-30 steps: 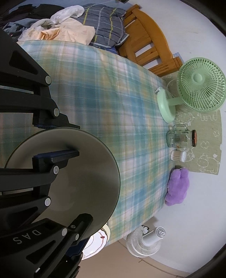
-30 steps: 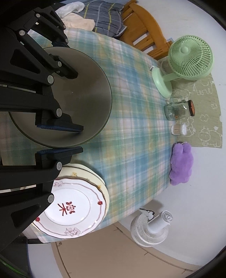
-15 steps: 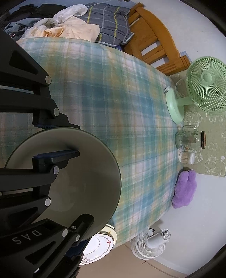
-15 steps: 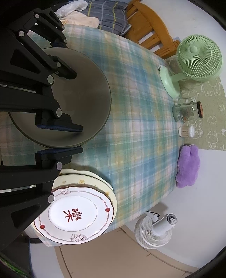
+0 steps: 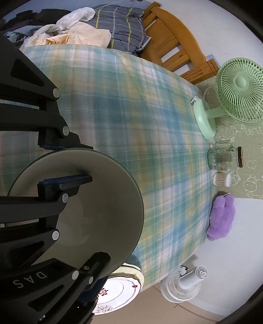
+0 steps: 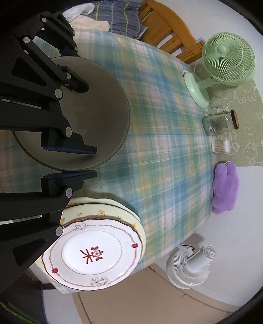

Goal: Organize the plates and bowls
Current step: 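Lower the white bowl into the grey-green plate and open both grippers, then grasp the rims of the nested bowls with both grippers, then lift the nested bowls and carry them over the red-patterned plate stack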

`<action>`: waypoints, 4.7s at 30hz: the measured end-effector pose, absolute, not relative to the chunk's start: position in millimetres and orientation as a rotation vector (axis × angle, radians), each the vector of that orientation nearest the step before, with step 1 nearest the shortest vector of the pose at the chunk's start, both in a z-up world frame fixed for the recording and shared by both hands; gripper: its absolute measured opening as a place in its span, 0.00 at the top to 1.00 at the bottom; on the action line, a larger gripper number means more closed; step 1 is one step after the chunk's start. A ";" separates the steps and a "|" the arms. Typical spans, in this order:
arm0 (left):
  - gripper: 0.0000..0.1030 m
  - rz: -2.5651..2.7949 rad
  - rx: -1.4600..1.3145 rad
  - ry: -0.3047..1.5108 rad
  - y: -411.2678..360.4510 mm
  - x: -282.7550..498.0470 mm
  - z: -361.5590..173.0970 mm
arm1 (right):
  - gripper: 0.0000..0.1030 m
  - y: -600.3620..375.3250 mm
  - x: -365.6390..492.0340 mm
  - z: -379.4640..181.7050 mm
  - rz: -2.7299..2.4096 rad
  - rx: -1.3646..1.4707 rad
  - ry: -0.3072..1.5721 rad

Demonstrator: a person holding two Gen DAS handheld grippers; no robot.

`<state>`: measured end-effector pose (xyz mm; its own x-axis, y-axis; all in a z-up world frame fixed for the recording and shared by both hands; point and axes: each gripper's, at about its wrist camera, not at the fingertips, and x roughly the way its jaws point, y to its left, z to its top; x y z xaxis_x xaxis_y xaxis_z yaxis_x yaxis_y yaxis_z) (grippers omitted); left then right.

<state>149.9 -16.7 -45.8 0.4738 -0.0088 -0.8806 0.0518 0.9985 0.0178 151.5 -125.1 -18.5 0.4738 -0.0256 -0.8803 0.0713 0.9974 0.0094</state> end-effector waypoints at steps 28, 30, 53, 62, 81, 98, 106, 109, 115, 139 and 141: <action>0.15 -0.100 -0.141 1.087 -5.3 136.7 -41.5 | 0.32 -139.3 140.6 -5.6 0.074 0.109 1.073; 0.15 -0.093 -0.139 1.097 -7.9 138.3 -44.7 | 0.32 -141.6 144.7 -12.3 0.089 0.116 1.090; 0.15 0.098 -0.115 1.202 -22.1 155.2 -66.2 | 0.58 -155.4 194.4 -72.5 0.366 0.258 1.275; 0.16 0.085 -0.101 1.187 -17.7 157.3 -67.1 | 0.59 -147.7 194.2 -70.5 0.379 0.237 1.274; 0.26 -0.187 -0.207 1.132 -7.7 164.0 -77.4 | 0.58 -140.3 191.8 -65.3 0.222 0.196 1.269; 0.43 -0.291 -0.204 1.170 -10.7 160.8 -71.8 | 0.57 -133.2 184.8 -58.4 0.133 0.145 1.276; 0.43 -0.306 -0.178 1.123 -4.8 155.7 -46.5 | 0.57 -131.4 173.2 -35.6 0.112 0.159 1.233; 0.43 -0.307 -0.173 1.103 0.6 153.1 -36.4 | 0.57 -128.0 169.2 -23.8 0.110 0.168 1.212; 0.43 -0.302 -0.176 1.086 12.3 145.6 -23.0 | 0.57 -114.6 161.6 -6.8 0.107 0.182 1.181; 0.43 -0.210 -0.171 1.008 -31.8 137.2 -3.9 | 0.57 -147.2 158.6 10.8 0.198 0.164 1.104; 0.43 -0.203 -0.175 1.005 -39.4 136.8 -1.9 | 0.57 -155.5 159.6 13.3 0.207 0.160 1.101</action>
